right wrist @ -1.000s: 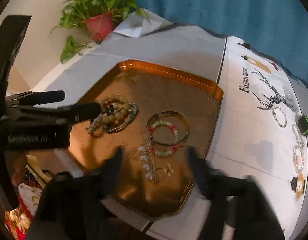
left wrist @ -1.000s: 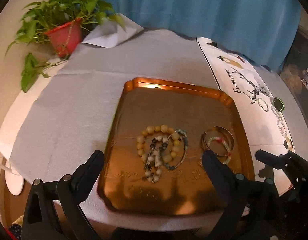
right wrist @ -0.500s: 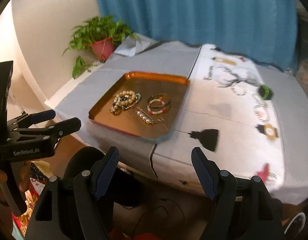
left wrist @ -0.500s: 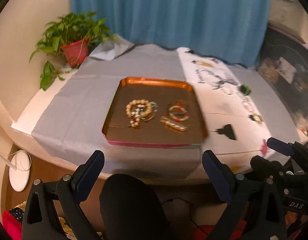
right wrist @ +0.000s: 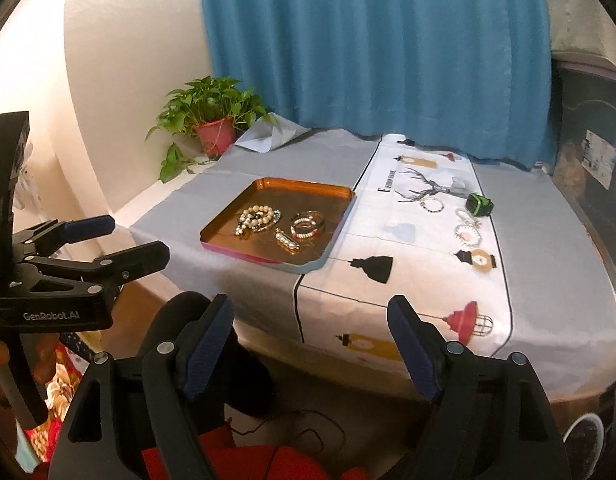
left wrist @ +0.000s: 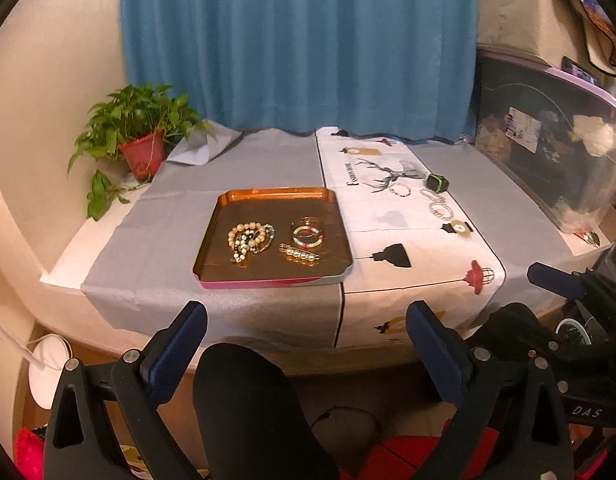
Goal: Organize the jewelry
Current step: 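Move both tools back toward the remaining jewelry on the runner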
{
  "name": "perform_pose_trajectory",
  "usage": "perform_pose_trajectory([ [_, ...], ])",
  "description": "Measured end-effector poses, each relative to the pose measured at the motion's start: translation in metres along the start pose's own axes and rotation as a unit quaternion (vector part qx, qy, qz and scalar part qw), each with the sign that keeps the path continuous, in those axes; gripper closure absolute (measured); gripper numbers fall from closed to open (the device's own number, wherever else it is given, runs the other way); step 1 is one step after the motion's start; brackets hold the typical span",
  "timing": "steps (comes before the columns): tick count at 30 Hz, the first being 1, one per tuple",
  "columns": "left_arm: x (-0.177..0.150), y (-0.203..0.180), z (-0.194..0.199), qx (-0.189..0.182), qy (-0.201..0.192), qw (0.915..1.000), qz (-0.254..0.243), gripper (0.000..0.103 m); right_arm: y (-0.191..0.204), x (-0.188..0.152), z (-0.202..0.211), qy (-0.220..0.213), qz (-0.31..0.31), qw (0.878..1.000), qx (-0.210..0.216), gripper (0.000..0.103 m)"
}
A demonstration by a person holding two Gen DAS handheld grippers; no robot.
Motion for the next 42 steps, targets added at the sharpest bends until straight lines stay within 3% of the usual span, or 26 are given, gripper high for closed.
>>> perform_pose_trajectory([
  [9,0.003,-0.020,0.011,0.003,-0.010,0.9997,-0.024,0.003,-0.020,-0.006,0.022,-0.014,-0.017,1.000,-0.012,0.021],
  [20,0.003,-0.029,0.007,0.004,-0.004,0.9994,-0.035,0.003,-0.033,-0.007,0.022,-0.010,-0.030,0.999,-0.016,0.021],
  [29,0.002,-0.029,-0.009,0.006,0.013,0.9992,-0.037,0.003,-0.045,-0.013,0.011,0.003,-0.042,0.999,-0.017,0.021],
  [42,0.014,-0.036,-0.062,-0.006,0.056,0.9979,-0.033,0.003,-0.082,-0.019,-0.028,0.038,-0.077,0.996,-0.032,0.021],
])
Point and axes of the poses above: each gripper's, at about its wrist camera, not at the fingertips, and z roughly against the way its jaws point, y to its left, x to its top, the point moved 8 cm from there along -z, roughly the way its jaws point, and after that the axes turned 13 degrees about -x, right-handed, at the moved point
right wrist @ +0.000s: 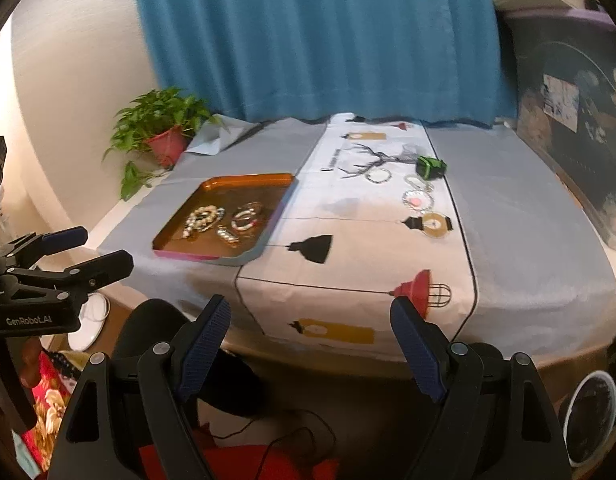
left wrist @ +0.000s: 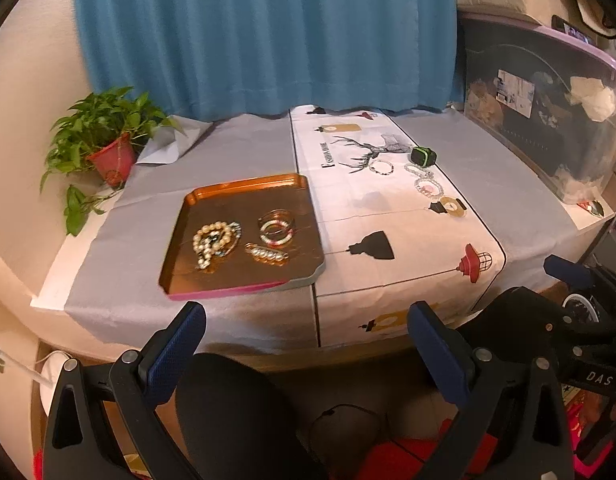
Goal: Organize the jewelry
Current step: 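Move both tools back toward the remaining jewelry on the runner, then grasp the silver chain bracelet with the left tool while the right tool grasps the green-black watch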
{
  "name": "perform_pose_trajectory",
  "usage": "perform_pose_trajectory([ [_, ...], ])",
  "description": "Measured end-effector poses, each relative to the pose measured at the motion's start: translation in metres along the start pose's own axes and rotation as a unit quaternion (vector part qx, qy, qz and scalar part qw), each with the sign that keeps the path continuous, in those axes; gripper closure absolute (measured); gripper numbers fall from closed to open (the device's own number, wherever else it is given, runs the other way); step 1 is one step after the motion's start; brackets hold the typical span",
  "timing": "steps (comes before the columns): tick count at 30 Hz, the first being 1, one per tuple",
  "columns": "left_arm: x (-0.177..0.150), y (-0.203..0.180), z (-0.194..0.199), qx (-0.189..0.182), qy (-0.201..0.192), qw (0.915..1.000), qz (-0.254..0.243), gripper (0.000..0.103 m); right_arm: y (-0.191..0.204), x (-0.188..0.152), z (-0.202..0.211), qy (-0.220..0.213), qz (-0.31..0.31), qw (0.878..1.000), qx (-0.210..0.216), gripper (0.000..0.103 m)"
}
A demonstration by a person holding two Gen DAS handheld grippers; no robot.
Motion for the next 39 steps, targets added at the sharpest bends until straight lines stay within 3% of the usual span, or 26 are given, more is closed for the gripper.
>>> perform_pose_trajectory([
  [11,0.072,-0.021,-0.080,-0.027,0.011,0.9995,-0.015,0.003,-0.081,0.033,-0.053,0.003,-0.038,0.997,-0.062,0.021],
  [18,0.128,-0.035,-0.187,-0.089,0.053,0.9946,0.001,0.003,-0.139,0.075,-0.123,0.008,-0.038,0.994,-0.100,0.021],
  [23,0.168,-0.037,-0.269,-0.075,0.068,0.9945,-0.025,0.003,-0.167,0.116,-0.207,0.036,-0.037,0.994,-0.098,0.021],
  [27,0.184,-0.032,-0.330,-0.071,0.104,0.9918,-0.020,0.003,-0.174,0.144,-0.269,0.060,-0.042,0.995,-0.071,0.021],
  [32,0.189,-0.022,-0.379,-0.070,0.139,0.9878,-0.012,0.004,-0.161,0.162,-0.338,0.085,-0.021,0.994,-0.057,0.021],
  [39,0.191,-0.018,-0.415,-0.081,0.165,0.9828,-0.015,0.007,-0.167,0.176,-0.402,0.095,-0.020,0.992,-0.084,0.018],
])
Point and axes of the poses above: each gripper's, at about its wrist camera, not at the fingertips, and z roughly against the way its jaws point, y to its left, x to its top, the point moved 8 cm from there along -z, roughly the way its jaws point, and after that the axes turned 13 degrees about -x, right-handed, at the moved point
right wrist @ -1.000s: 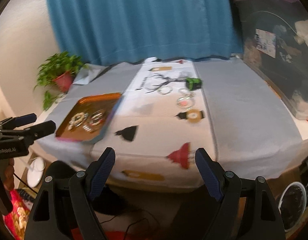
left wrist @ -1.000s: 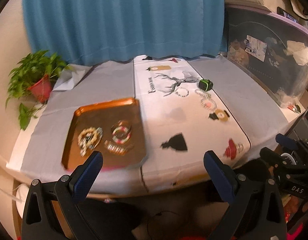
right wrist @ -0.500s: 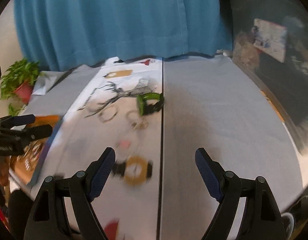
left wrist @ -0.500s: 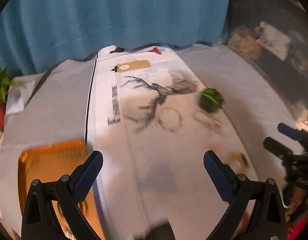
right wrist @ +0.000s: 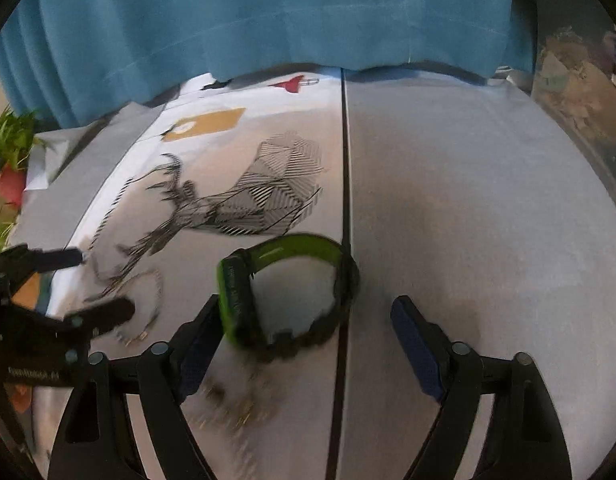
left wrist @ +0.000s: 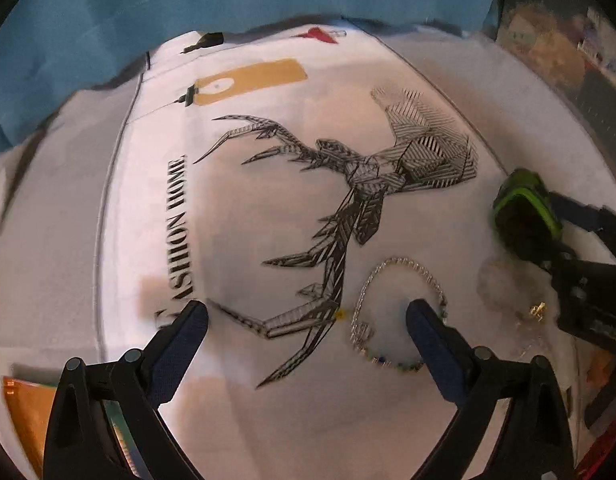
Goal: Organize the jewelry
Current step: 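Grasp the silver chain bracelet with the left tool while the right tool grasps the green-black watch, then carry the chain bracelet and watch to the copper tray and open both tools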
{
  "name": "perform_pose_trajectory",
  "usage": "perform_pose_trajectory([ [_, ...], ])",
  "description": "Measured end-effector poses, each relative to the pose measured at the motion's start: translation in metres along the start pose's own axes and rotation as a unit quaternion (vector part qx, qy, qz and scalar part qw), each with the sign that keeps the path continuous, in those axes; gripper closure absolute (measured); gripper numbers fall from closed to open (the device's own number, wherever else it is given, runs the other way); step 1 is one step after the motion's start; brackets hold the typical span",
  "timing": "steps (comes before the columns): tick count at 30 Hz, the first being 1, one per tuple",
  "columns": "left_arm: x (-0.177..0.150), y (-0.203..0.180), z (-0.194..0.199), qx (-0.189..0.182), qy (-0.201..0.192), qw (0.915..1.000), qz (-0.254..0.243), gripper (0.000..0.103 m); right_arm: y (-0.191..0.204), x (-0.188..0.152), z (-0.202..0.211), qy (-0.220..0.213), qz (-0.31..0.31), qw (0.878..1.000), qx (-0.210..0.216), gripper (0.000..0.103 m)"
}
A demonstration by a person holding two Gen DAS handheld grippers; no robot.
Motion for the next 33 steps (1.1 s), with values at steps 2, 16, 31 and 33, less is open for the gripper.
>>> perform_pose_trajectory([
  [2,0.001,-0.001,0.001,-0.001,-0.005,1.0000,0.000,0.014,-0.005,0.005,-0.007,-0.005,-0.004,1.000,-0.016,0.017],
  [16,0.006,-0.035,0.075,-0.032,-0.060,0.9965,-0.048,0.102,-0.032,0.004,0.035,-0.034,-0.025,0.999,-0.035,0.050],
  [31,-0.105,-0.069,0.236,-0.044,-0.132,0.9884,-0.061,0.102,-0.024,-0.052,0.228,-0.117,-0.008,0.993,-0.002,0.050],
  [33,-0.131,-0.072,0.256,-0.043,-0.137,0.9877,-0.061,0.102,-0.015,-0.071,0.256,-0.123,-0.001,0.992,0.010,0.050],
])
Point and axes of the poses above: each gripper's, at about its wrist camera, not at the fingertips, and z roughly against the way its jaws point, y to its left, x to its top, the point moved 8 cm from there along -z, roughly the way its jaws point, and after that the axes turned 13 degrees about -x, right-handed, at the moved point
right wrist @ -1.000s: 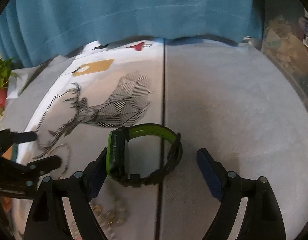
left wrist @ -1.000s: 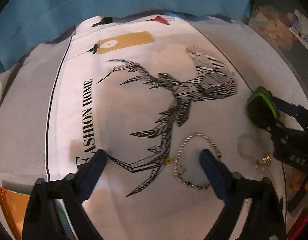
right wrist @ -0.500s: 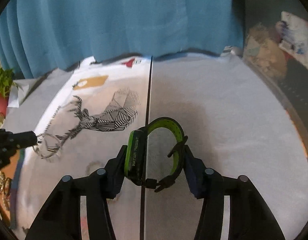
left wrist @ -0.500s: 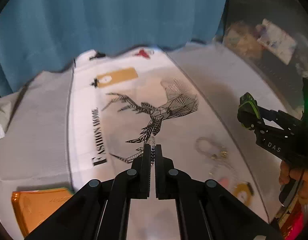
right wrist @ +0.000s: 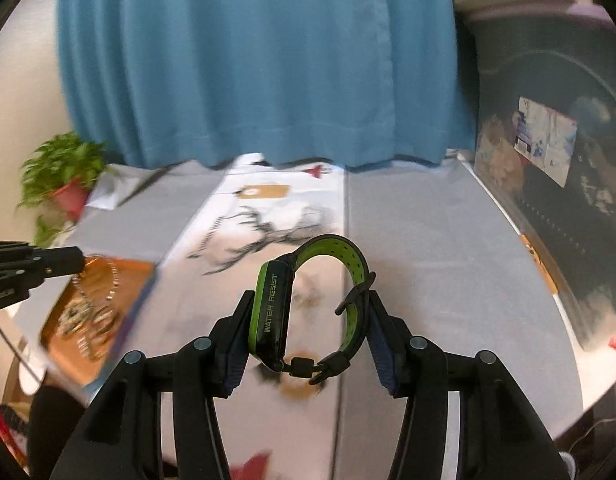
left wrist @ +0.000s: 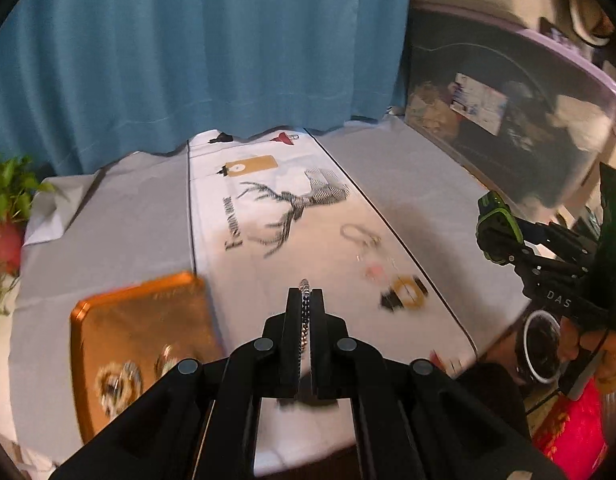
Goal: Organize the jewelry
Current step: 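Carry the chain bracelet and watch to the copper tray and open both tools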
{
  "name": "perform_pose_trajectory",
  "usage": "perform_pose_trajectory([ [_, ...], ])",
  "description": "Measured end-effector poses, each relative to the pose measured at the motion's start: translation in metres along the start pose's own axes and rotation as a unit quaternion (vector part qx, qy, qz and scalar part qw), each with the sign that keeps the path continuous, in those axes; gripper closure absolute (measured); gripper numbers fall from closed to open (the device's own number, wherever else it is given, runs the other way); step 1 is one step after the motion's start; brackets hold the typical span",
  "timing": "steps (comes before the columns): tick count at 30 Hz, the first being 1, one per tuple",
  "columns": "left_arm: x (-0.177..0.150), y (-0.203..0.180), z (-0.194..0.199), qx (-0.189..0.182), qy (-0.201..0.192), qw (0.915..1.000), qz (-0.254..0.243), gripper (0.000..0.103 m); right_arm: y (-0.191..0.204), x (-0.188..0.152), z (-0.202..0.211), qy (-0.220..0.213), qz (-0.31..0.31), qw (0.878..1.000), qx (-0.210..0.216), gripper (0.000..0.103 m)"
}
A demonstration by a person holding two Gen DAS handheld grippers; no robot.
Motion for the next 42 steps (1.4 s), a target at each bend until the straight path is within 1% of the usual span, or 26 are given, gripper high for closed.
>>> perform_pose_trajectory([
  [5,-0.046,-0.015,0.049,0.005,-0.013,0.9999,0.004,0.102,0.030,-0.033,0.071,-0.017,0.016,1.000,0.019,0.050],
  [10,-0.095,-0.023,0.085,0.004,-0.018,0.9996,0.023,0.102,0.059,-0.074,0.123,-0.011,0.025,0.999,0.046,0.050],
  [12,-0.117,-0.026,0.095,0.001,-0.015,0.9993,0.033,0.102,0.068,-0.089,0.137,-0.005,0.030,0.998,0.057,0.050],
  [16,-0.154,-0.030,0.108,0.010,-0.009,0.9990,0.042,0.102,0.086,-0.120,0.165,0.005,0.045,0.996,0.072,0.050],
  [21,-0.187,-0.030,0.121,0.020,-0.007,0.9982,0.056,0.102,0.103,-0.149,0.187,0.017,0.059,0.994,0.089,0.050],
  [24,-0.199,-0.027,0.128,0.024,-0.008,0.9976,0.064,0.102,0.114,-0.161,0.195,0.024,0.066,0.993,0.097,0.050],
  [27,-0.205,-0.024,0.133,0.037,-0.012,0.9970,0.067,0.102,0.123,-0.172,0.203,0.027,0.071,0.992,0.104,0.050],
  [31,-0.208,-0.021,0.136,0.042,-0.015,0.9965,0.071,0.102,0.133,-0.179,0.207,0.030,0.075,0.991,0.109,0.050],
  [37,-0.211,-0.013,0.138,0.044,-0.017,0.9958,0.078,0.102,0.145,-0.183,0.203,0.039,0.087,0.989,0.114,0.050],
  [42,-0.207,-0.004,0.143,0.044,-0.025,0.9950,0.086,0.102,0.155,-0.179,0.200,0.040,0.099,0.987,0.117,0.050],
])
Point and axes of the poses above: each gripper's, at about its wrist camera, not at the fingertips, and z roughly against the way its jaws point, y to its left, x to its top, the point moved 8 cm from there along -z, roughly the way its jaws point, and after that the axes turned 13 degrees about -x, right-handed, at the moved point
